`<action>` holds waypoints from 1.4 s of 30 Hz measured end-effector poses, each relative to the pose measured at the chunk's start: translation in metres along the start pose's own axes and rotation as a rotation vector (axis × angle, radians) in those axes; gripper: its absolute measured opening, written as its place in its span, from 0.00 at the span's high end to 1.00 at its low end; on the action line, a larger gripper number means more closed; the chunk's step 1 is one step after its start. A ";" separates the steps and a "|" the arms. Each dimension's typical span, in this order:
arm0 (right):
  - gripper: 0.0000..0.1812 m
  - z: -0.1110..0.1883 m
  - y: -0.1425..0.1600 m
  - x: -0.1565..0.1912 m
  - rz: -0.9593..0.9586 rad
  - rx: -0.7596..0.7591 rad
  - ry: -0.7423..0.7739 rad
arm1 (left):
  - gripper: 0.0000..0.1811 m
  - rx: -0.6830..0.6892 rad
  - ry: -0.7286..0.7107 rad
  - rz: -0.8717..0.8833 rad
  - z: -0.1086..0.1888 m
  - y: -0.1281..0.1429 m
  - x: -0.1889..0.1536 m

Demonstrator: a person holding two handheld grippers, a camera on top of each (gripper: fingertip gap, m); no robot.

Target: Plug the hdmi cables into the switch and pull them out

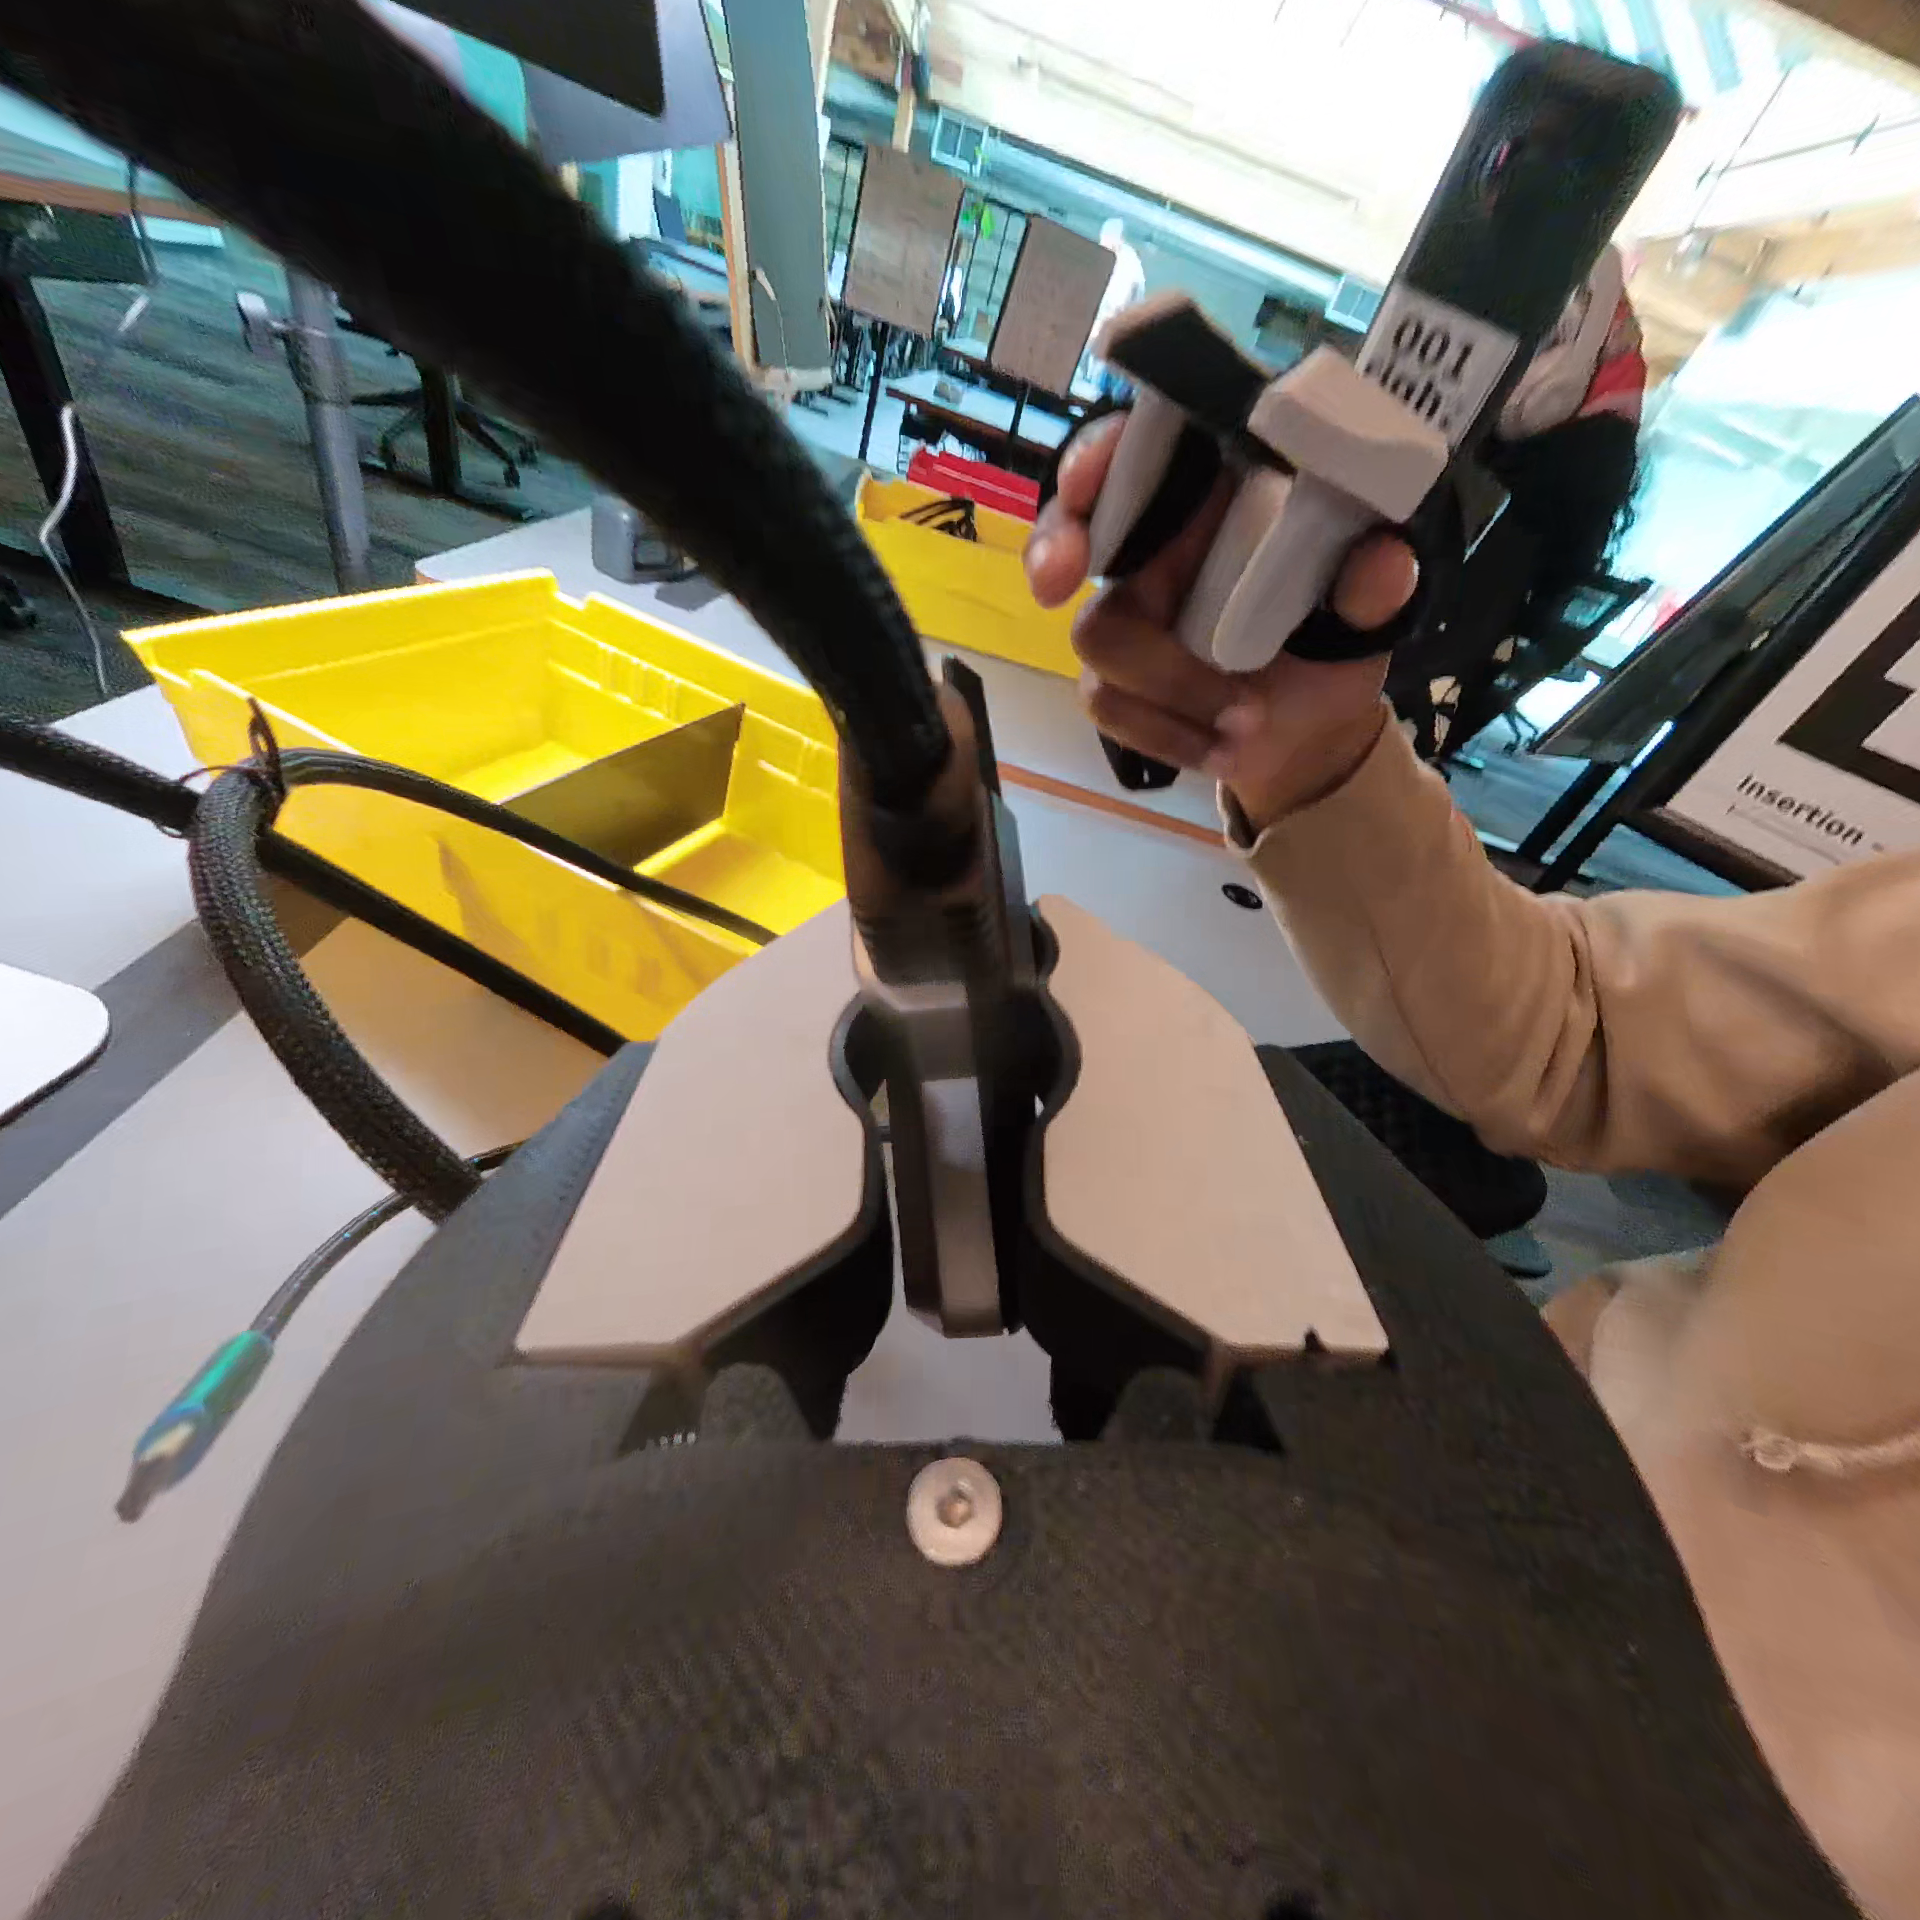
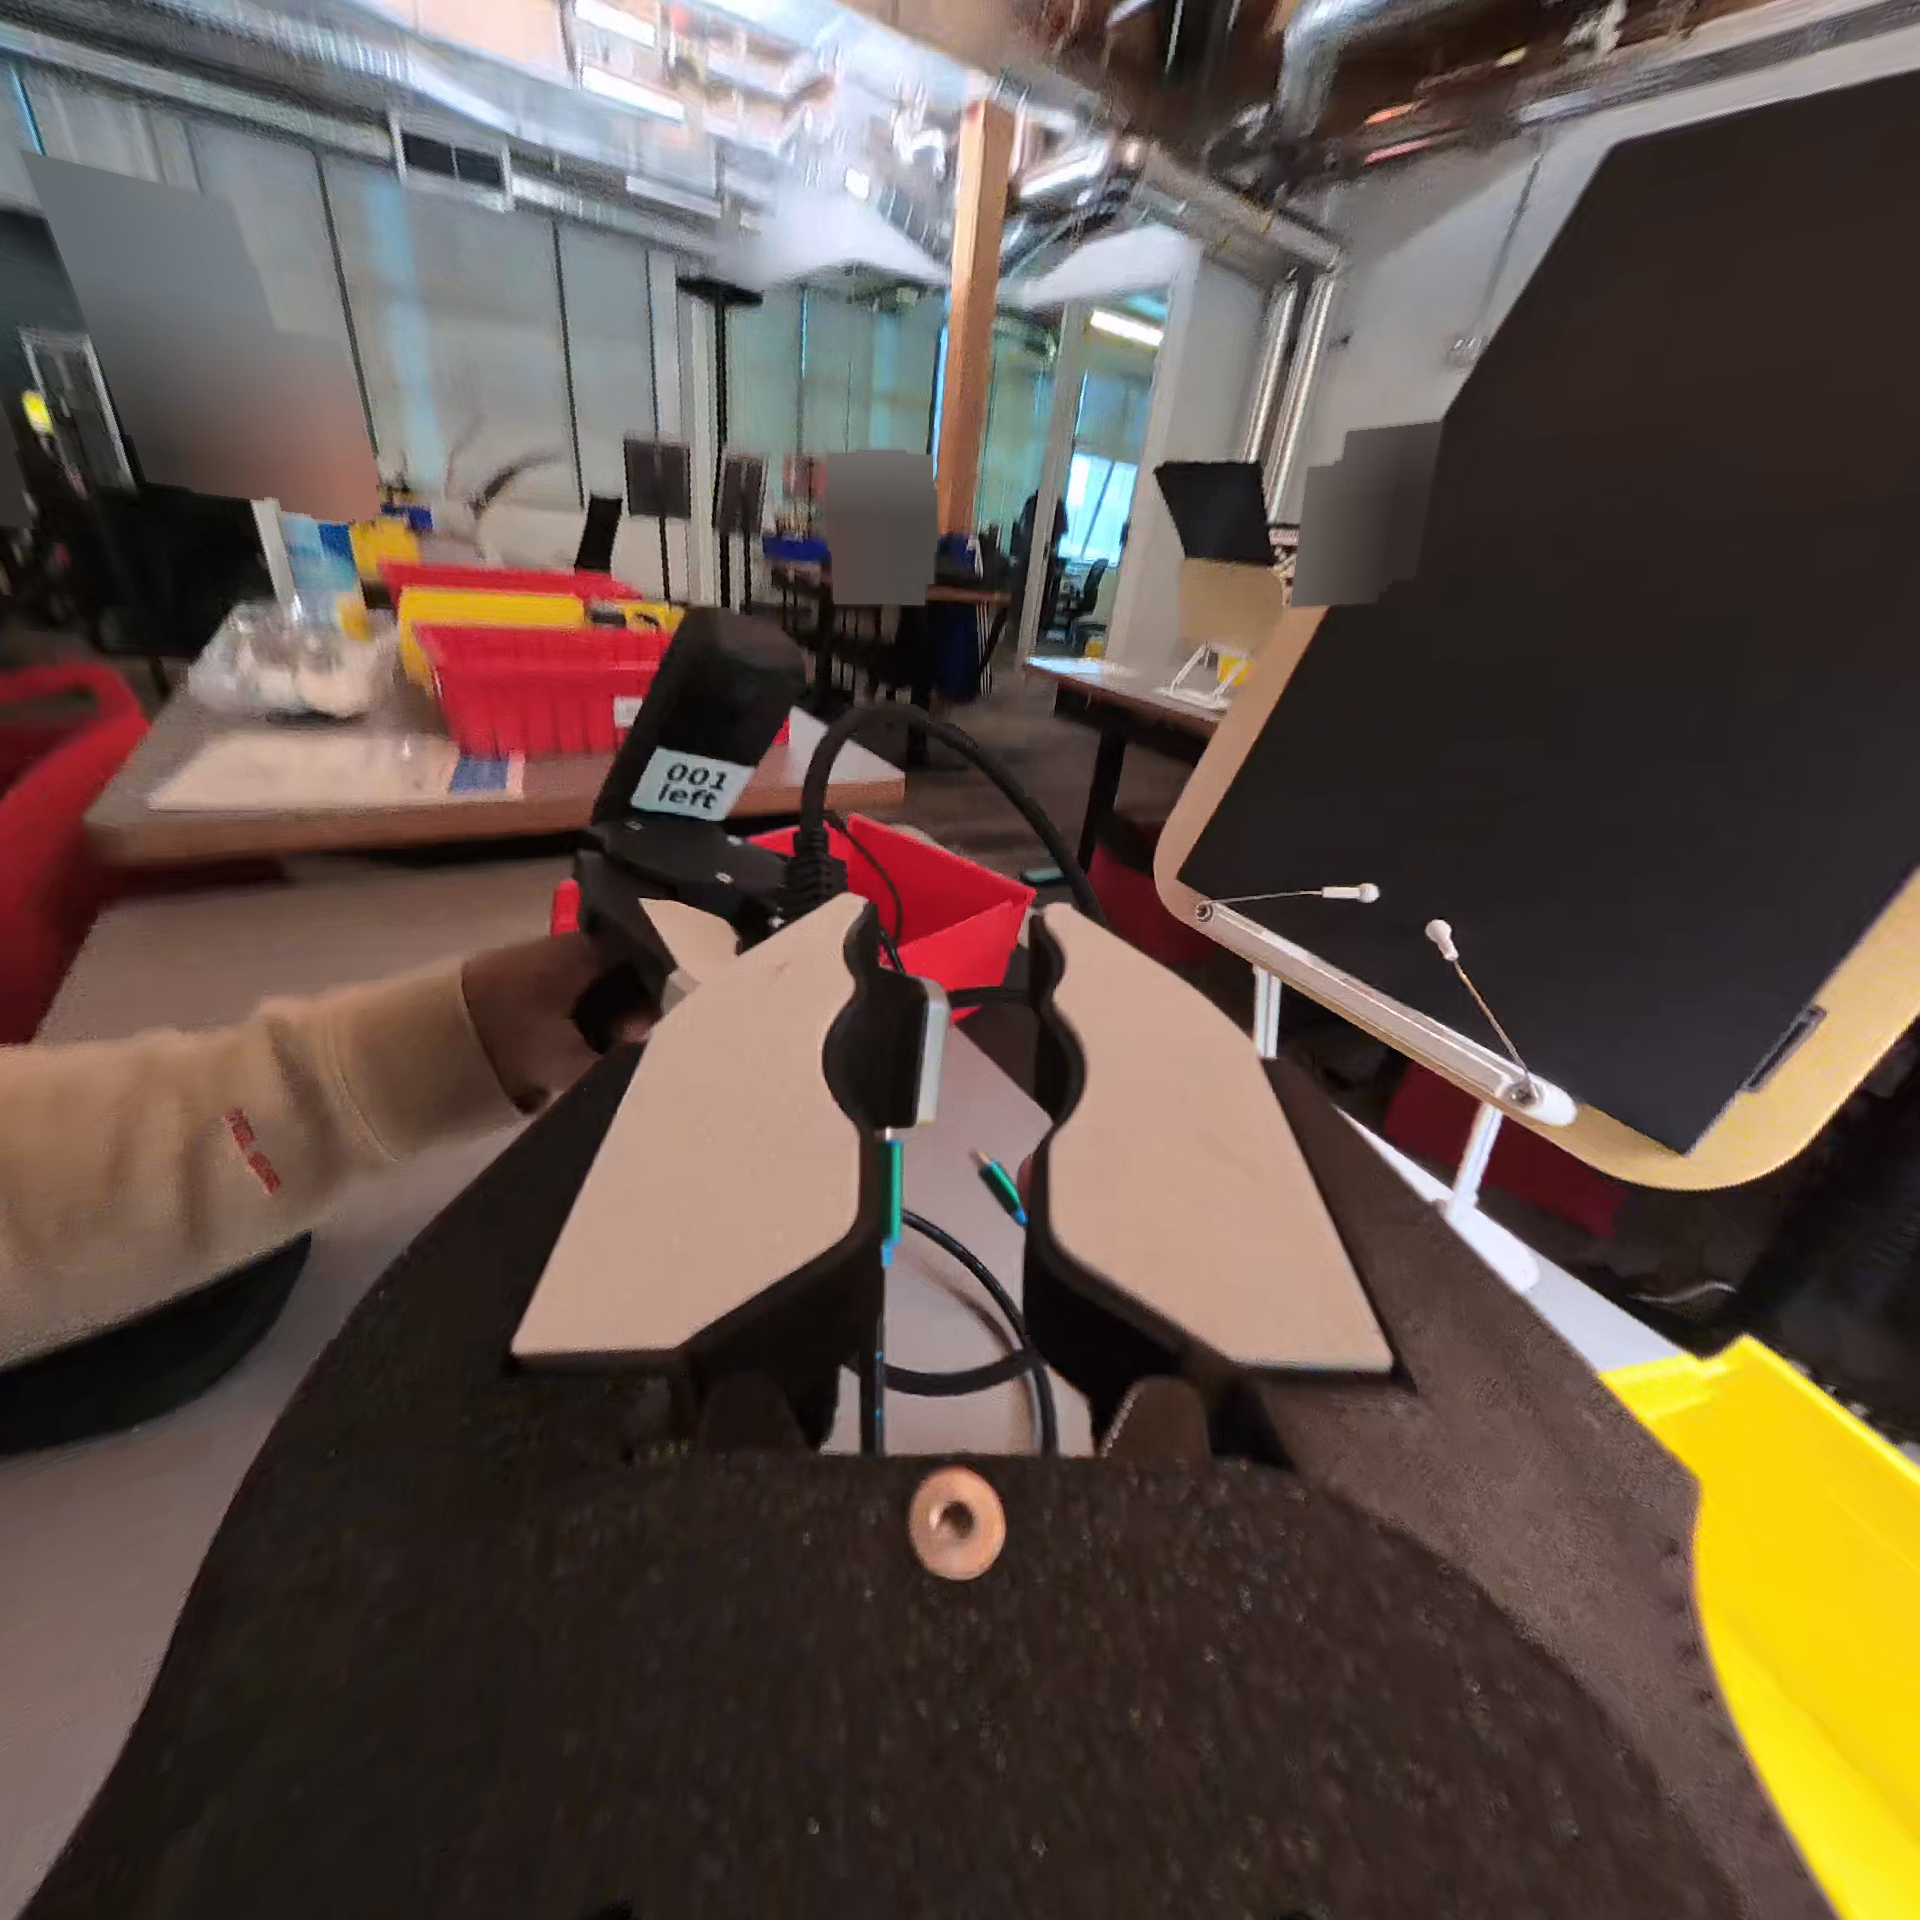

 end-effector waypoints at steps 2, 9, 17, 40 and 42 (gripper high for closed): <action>0.86 0.004 0.008 -0.005 -0.021 -0.028 0.029 | 0.87 -0.034 0.015 0.004 0.001 0.001 0.002; 0.89 0.003 0.048 -0.017 -0.108 -0.123 0.103 | 0.86 -0.082 0.032 0.046 0.016 0.007 0.015; 0.91 -0.006 0.074 -0.034 -0.136 -0.083 0.188 | 0.87 -0.091 0.068 0.088 0.026 0.015 0.026; 0.91 -0.027 0.050 -0.034 -0.176 -0.065 0.270 | 0.87 -0.059 0.042 0.098 0.012 0.023 0.029; 0.90 -0.022 0.047 -0.034 -0.156 -0.057 0.270 | 0.87 -0.061 0.030 0.087 0.013 0.021 0.027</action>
Point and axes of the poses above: each gripper's, where its closed fingertips meet, z back along the fingers, y out of its underside, x = y × z across the jaws, the point moved 1 cm from there along z, back along the fingers, and after that the axes turned 3 degrees about y, right-handed, at the moved point
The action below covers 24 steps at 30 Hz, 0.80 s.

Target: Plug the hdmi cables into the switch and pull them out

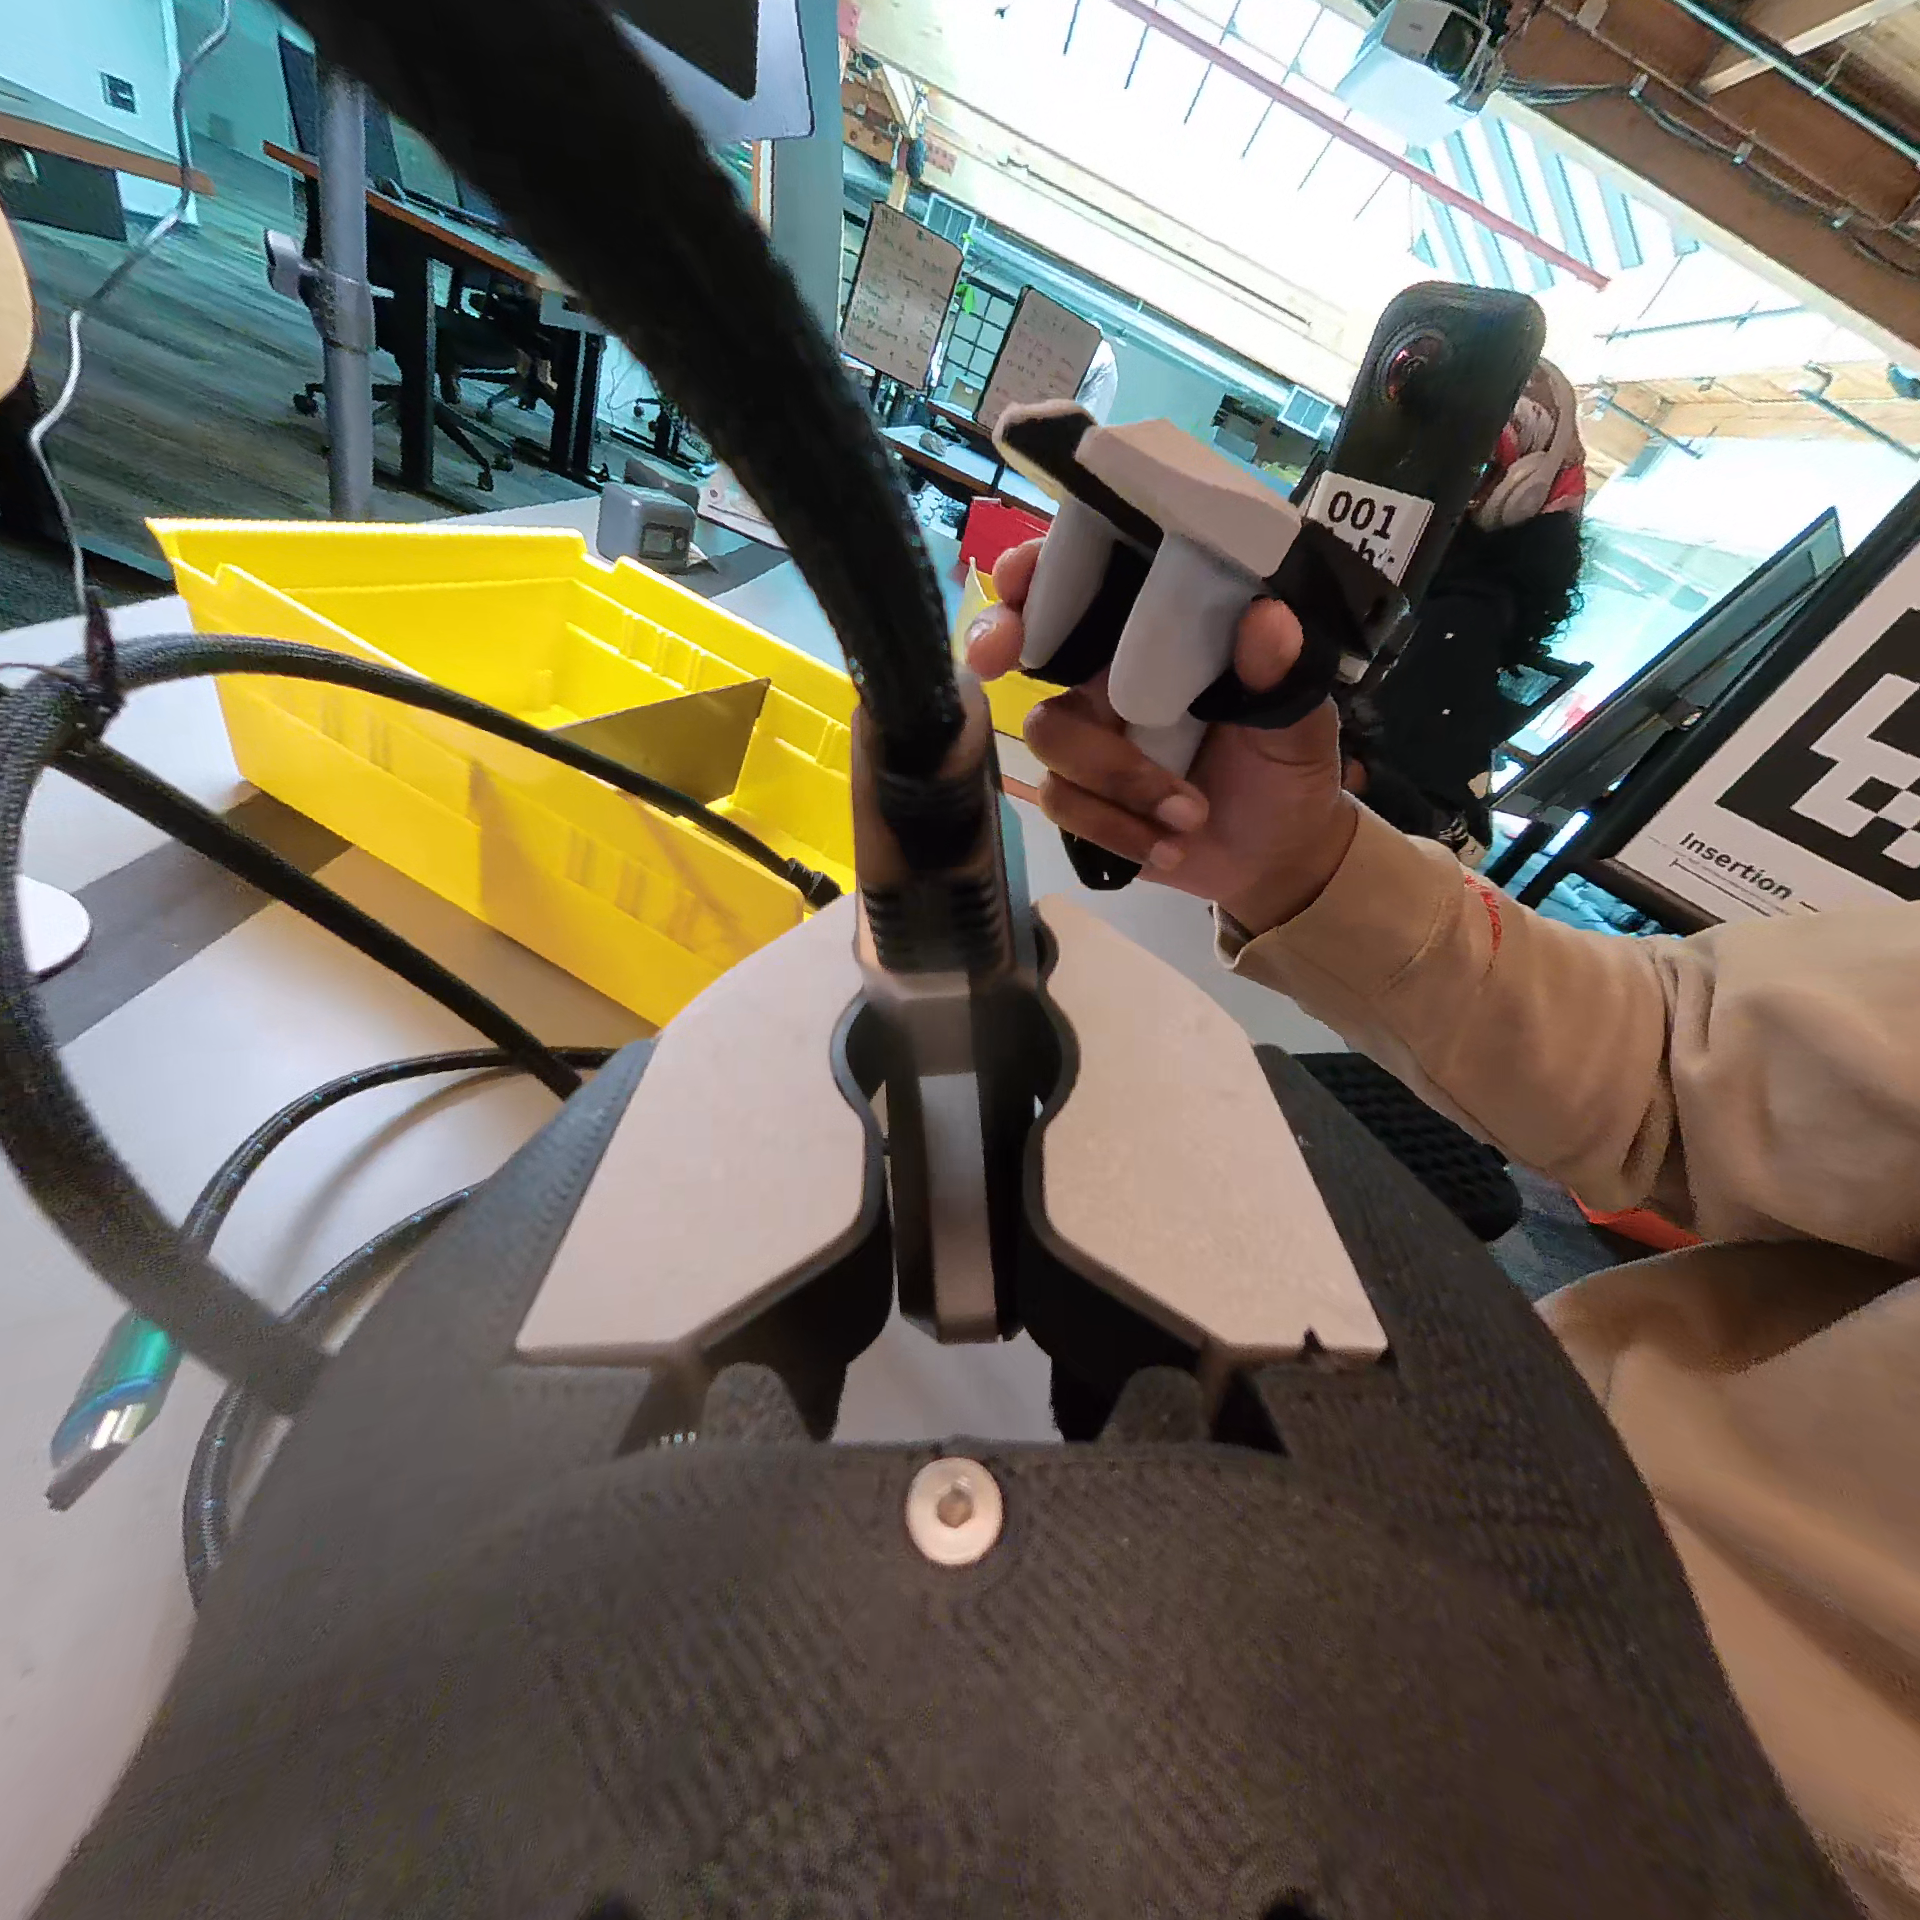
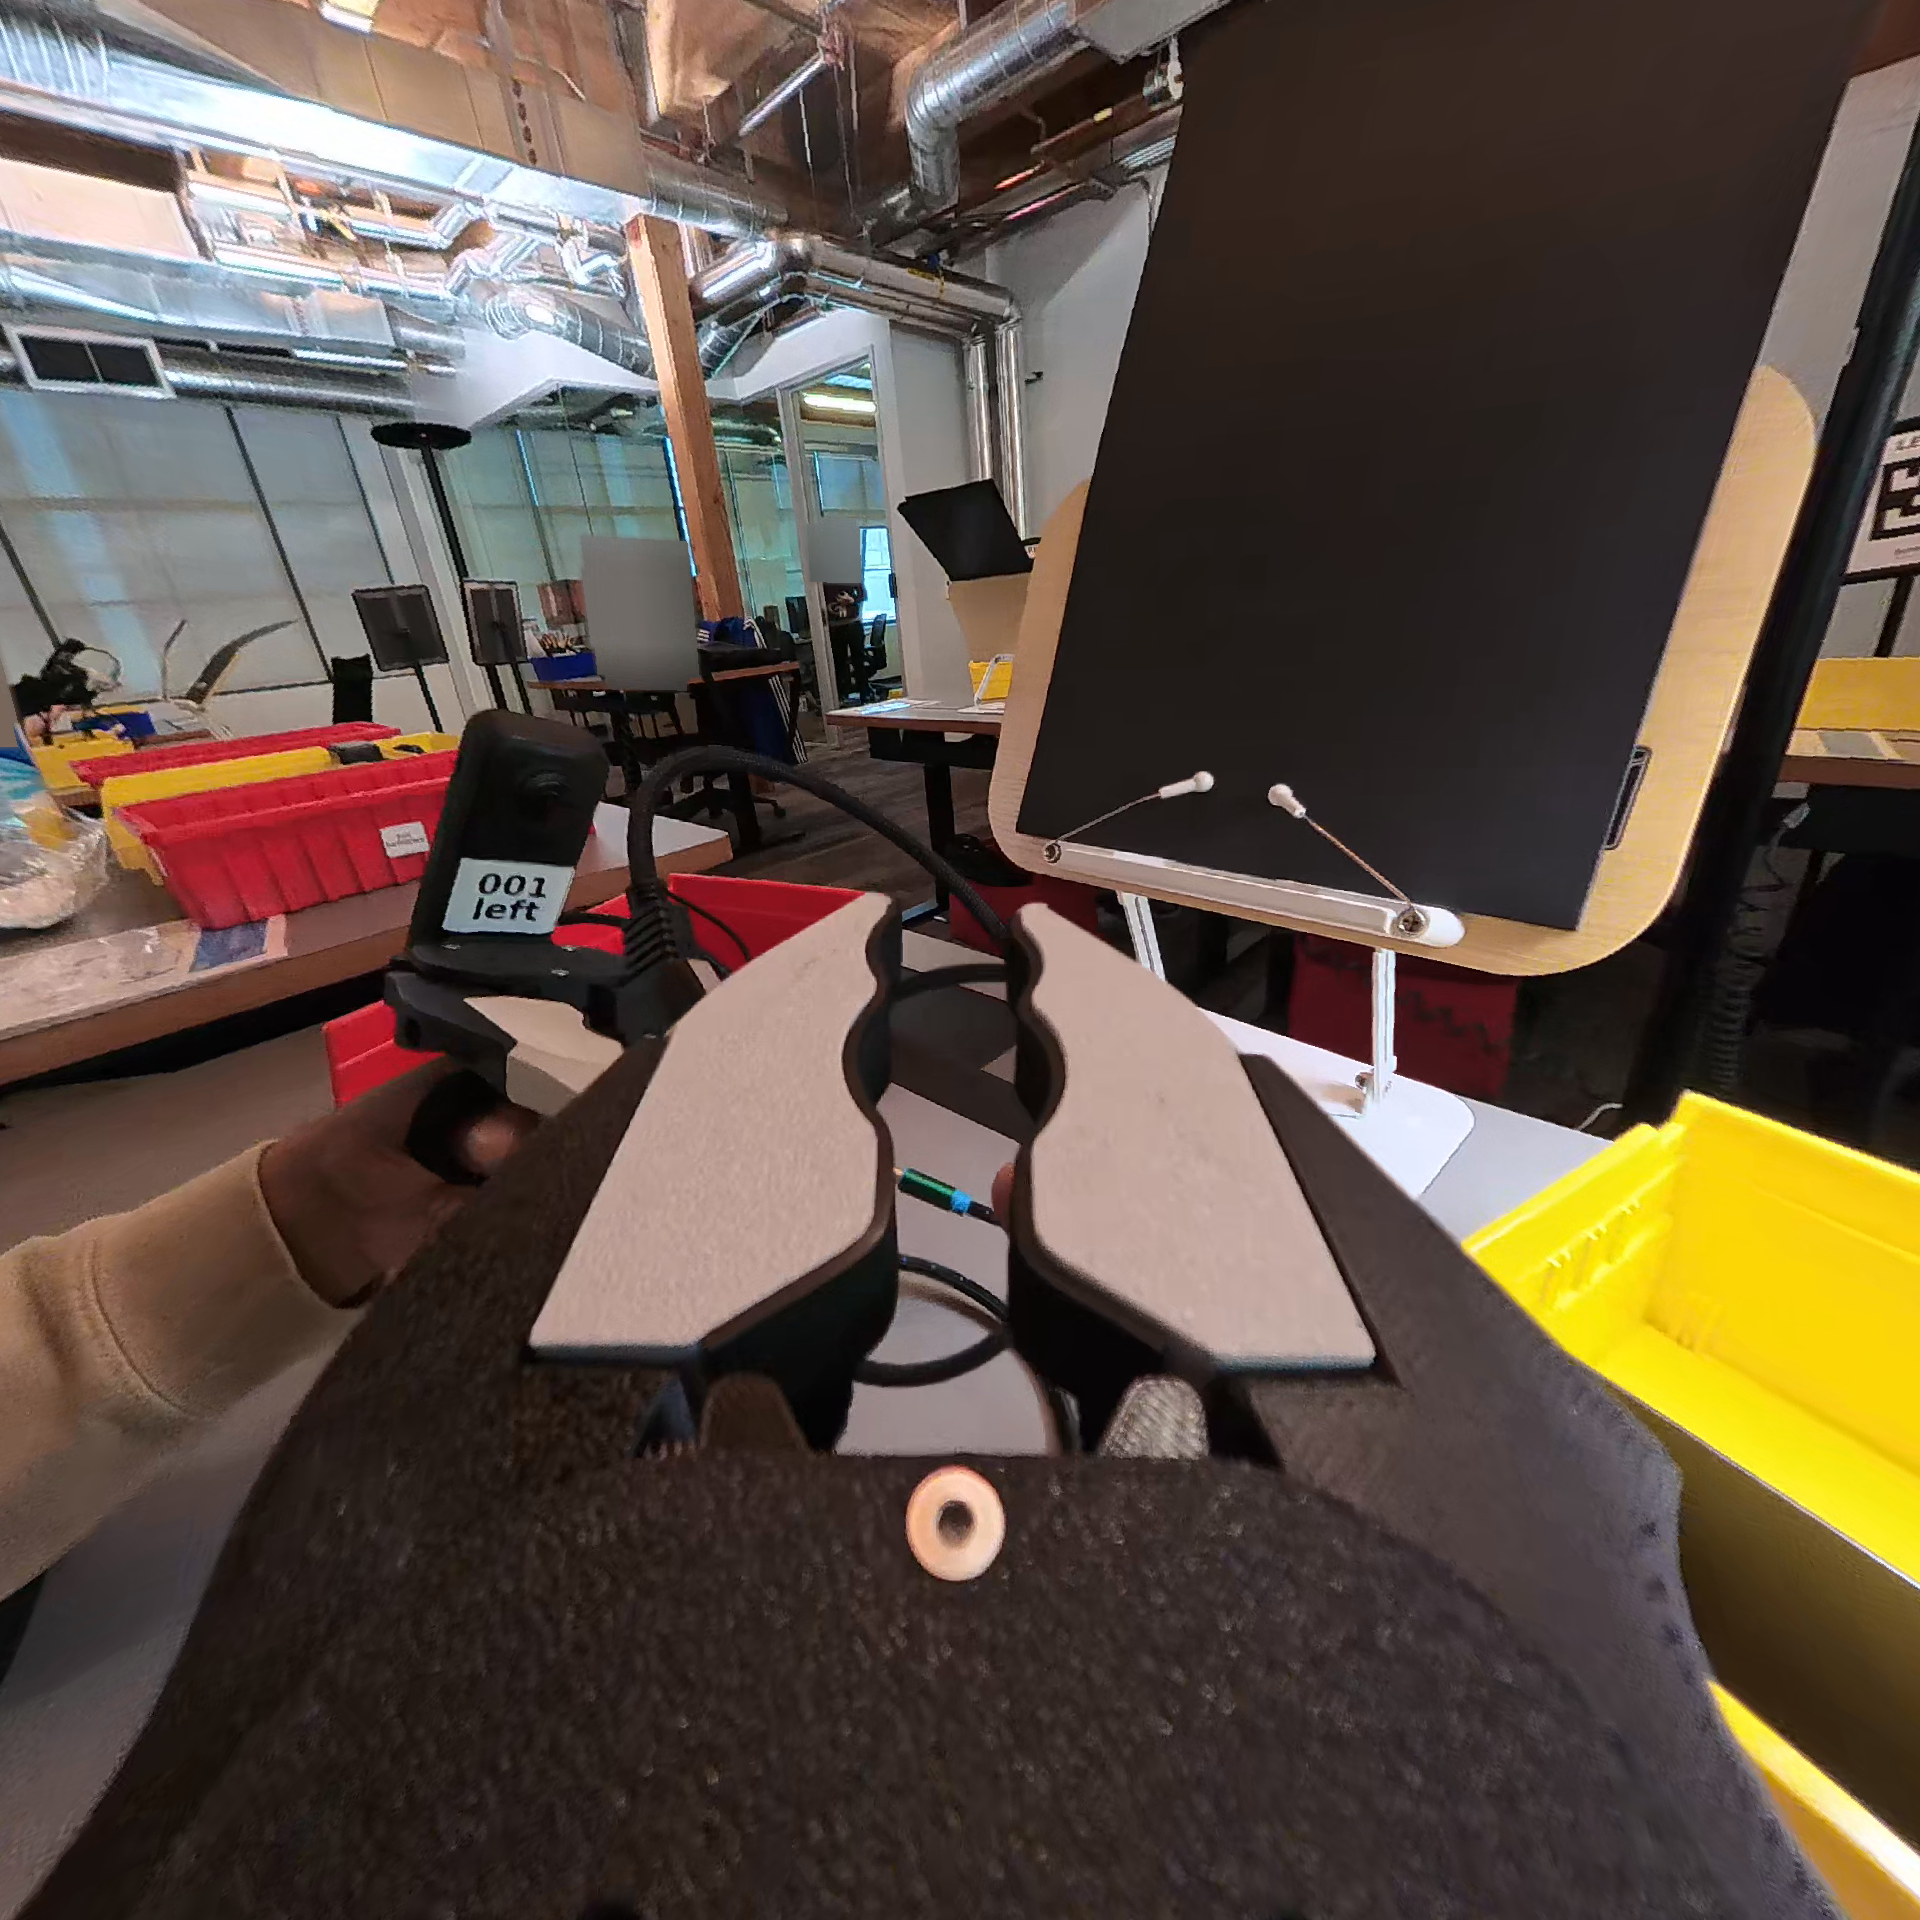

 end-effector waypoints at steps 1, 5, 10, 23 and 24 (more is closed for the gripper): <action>0.90 0.003 -0.001 0.000 0.014 0.008 -0.002 | 0.87 -0.001 -0.007 -0.014 0.001 -0.002 -0.002; 0.89 0.011 -0.012 0.002 0.021 -0.009 -0.033 | 0.87 -0.071 -0.013 -0.058 0.011 -0.026 -0.014; 0.89 0.004 -0.034 0.019 -0.008 -0.072 -0.135 | 0.87 -0.242 -0.002 -0.047 0.036 -0.059 -0.024; 0.93 0.002 -0.021 0.096 -0.039 0.085 -0.529 | 0.87 -0.608 -0.012 0.007 0.047 -0.097 -0.041; 0.93 0.003 -0.021 0.098 -0.018 0.090 -0.525 | 0.87 -0.645 -0.012 0.013 0.051 -0.099 -0.041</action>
Point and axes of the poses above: each gripper's, where its closed fingertips meet, z back along the fingers, y out of its underside, x = y × z across the jaws, the point moved 1 cm from there along z, back along the fingers, and after that the axes turned 3 degrees about y, right-handed, at the moved point
